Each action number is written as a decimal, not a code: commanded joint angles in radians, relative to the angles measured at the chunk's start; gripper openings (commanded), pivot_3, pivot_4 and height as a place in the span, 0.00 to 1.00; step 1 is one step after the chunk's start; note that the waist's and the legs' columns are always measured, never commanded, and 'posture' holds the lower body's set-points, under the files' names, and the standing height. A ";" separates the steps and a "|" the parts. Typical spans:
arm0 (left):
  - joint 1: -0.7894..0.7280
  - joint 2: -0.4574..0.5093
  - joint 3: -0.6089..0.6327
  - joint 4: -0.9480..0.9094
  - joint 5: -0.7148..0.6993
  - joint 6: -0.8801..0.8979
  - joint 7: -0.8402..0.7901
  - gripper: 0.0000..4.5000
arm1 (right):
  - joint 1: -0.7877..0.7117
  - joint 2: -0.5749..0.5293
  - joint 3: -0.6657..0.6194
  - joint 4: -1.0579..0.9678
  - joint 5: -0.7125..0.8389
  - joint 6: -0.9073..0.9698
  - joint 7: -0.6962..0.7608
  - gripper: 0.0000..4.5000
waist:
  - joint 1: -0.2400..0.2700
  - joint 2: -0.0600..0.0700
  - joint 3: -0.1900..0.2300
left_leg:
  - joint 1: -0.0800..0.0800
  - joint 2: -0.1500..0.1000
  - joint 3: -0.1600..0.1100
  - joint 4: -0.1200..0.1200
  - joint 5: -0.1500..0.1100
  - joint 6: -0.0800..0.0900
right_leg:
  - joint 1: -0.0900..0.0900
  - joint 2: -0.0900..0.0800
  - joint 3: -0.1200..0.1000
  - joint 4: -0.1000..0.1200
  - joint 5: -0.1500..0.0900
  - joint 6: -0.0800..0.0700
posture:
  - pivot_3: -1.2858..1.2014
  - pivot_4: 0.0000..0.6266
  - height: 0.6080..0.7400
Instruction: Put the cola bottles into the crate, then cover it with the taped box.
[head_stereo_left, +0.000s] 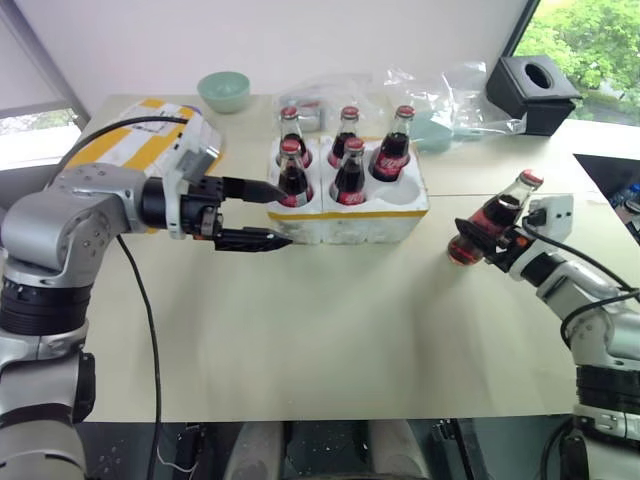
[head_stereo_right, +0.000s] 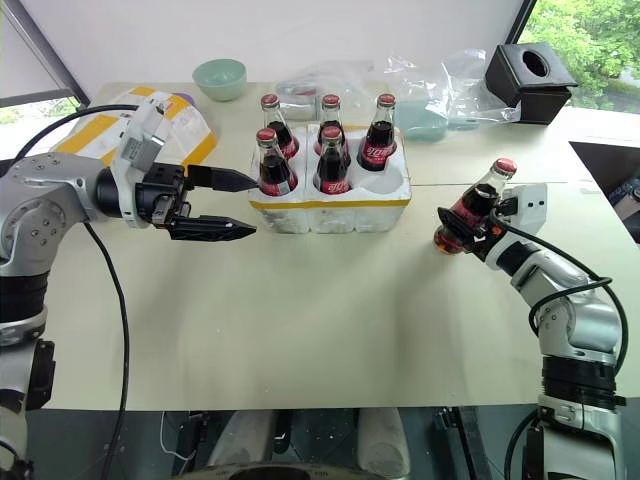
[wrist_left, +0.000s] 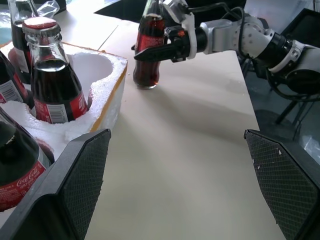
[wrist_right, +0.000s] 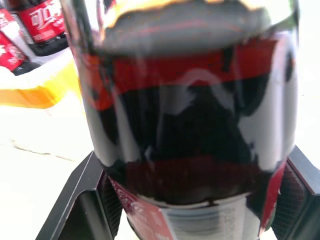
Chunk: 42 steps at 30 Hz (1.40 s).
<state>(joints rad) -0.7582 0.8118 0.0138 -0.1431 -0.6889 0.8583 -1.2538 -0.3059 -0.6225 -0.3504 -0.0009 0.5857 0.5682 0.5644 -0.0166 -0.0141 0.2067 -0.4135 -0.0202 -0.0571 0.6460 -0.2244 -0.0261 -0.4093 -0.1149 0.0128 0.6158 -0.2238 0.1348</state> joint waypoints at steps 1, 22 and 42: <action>-0.005 -0.002 0.017 -0.021 -0.012 -0.015 0.011 1.00 | -0.104 -0.057 -0.077 -0.135 0.081 0.017 0.003 0.64 | 0.000 0.001 0.001 | 0.000 0.000 0.000 0.000 0.000 0.000 | 0.000 0.000 0.000 0.000 0.000 0.000 | 0.52 0.24 0.99; 0.027 0.002 0.054 -0.052 -0.041 -0.014 0.078 1.00 | -0.393 0.090 0.246 -0.009 -0.051 0.008 0.018 0.64 | 0.001 0.003 0.002 | -0.012 0.000 -0.001 0.001 0.000 0.000 | -0.013 0.001 0.000 0.004 0.001 0.000 | 0.52 0.24 0.99; 0.066 0.013 0.071 -0.045 -0.029 -0.044 0.101 1.00 | -0.378 0.140 0.289 0.052 -0.138 0.027 0.060 0.98 | -0.004 0.002 0.002 | -0.011 0.000 -0.001 0.001 0.000 0.000 | -0.015 0.001 0.000 0.010 0.000 0.000 | 0.52 0.24 0.99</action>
<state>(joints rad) -0.6983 0.8043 0.0347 -0.1683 -0.7151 0.8343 -1.1649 -0.6920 -0.4773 -0.0472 0.1065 0.4423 0.5863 0.6183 -0.0205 -0.0118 0.2084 -0.4245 -0.0201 -0.0577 0.6472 -0.2239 -0.0264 -0.4239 -0.1139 0.0131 0.6255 -0.2233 0.1350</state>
